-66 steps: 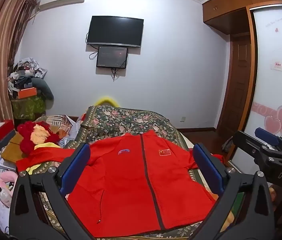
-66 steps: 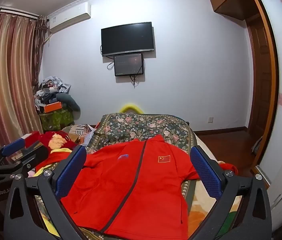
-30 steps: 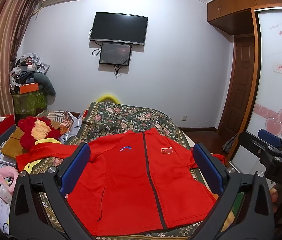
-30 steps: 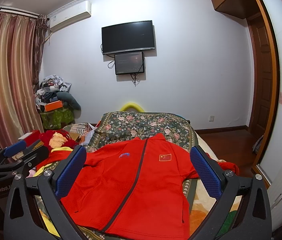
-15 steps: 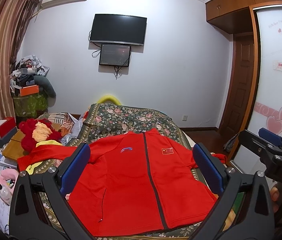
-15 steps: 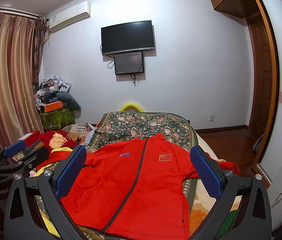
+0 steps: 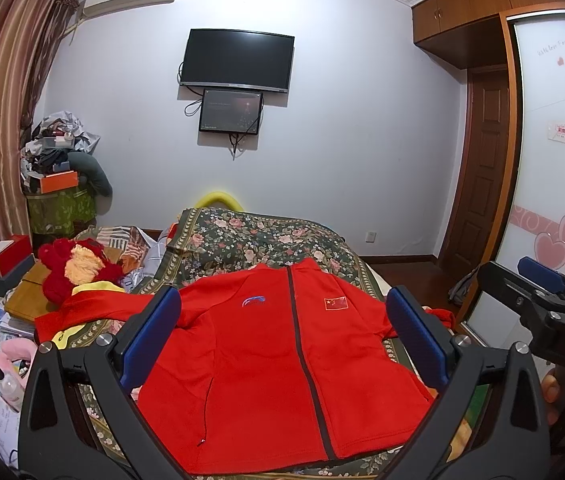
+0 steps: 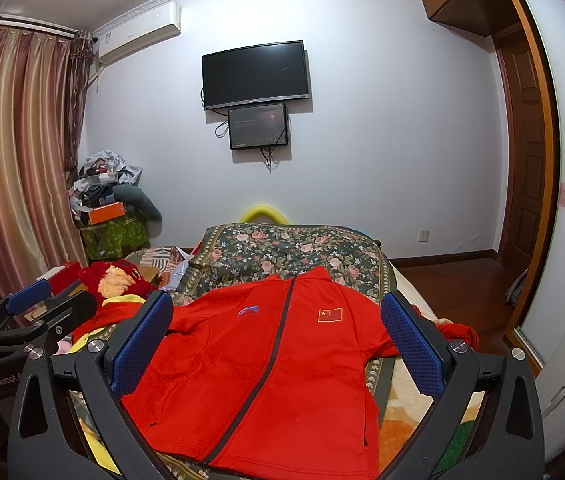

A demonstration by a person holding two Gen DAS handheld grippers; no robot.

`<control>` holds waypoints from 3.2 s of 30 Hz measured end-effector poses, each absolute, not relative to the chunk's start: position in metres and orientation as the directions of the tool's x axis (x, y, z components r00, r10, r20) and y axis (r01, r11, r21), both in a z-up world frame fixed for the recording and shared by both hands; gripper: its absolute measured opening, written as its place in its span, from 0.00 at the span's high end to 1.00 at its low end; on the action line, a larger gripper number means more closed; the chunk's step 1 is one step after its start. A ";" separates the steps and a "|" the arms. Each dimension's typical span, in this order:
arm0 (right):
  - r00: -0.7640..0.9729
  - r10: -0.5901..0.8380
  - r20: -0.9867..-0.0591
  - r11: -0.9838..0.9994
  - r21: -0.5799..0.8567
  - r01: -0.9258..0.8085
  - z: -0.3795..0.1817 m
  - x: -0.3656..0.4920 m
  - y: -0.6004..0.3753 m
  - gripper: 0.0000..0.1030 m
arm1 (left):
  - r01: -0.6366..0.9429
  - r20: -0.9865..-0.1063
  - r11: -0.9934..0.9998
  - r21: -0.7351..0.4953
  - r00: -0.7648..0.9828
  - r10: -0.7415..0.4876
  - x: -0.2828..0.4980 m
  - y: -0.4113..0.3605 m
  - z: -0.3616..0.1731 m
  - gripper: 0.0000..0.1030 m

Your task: Fold large clothes

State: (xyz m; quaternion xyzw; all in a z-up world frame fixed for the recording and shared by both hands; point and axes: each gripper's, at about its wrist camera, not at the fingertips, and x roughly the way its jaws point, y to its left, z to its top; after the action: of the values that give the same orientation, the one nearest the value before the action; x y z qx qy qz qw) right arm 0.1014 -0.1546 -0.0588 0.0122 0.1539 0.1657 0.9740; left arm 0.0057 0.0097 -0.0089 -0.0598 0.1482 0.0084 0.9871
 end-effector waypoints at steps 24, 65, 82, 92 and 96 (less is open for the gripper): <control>0.884 0.316 -0.344 0.948 0.072 -0.311 -0.068 0.115 -0.154 0.00 | -0.050 -0.332 0.989 -0.136 0.943 0.002 0.024 0.021 -0.021 0.00; 0.580 0.192 -0.791 0.967 0.054 -0.247 -0.206 0.340 -0.099 0.00 | -0.567 -0.720 0.799 -0.200 0.638 0.272 0.198 0.364 -0.208 0.00; 0.494 0.191 -0.848 0.979 0.130 -0.156 -0.228 0.360 -0.113 0.00 | -0.598 -0.698 0.429 -0.677 0.707 -0.115 0.222 0.493 -0.309 0.01; 0.539 0.180 -0.823 0.974 0.073 -0.215 -0.202 0.366 -0.105 0.00 | -0.684 -0.725 0.302 -0.664 0.688 -0.037 0.230 0.540 -0.323 0.44; 0.561 0.179 -0.808 0.971 0.052 -0.235 -0.191 0.370 -0.105 0.00 | -0.759 -0.805 0.390 -0.521 0.589 0.071 0.233 0.538 -0.303 0.97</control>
State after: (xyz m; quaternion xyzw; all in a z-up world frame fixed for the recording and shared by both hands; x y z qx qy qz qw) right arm 0.3700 -0.1051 -0.1906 -0.0307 0.4538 0.1174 0.8828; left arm 0.2331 0.5385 -0.3034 -0.4782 0.3599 0.2759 0.7521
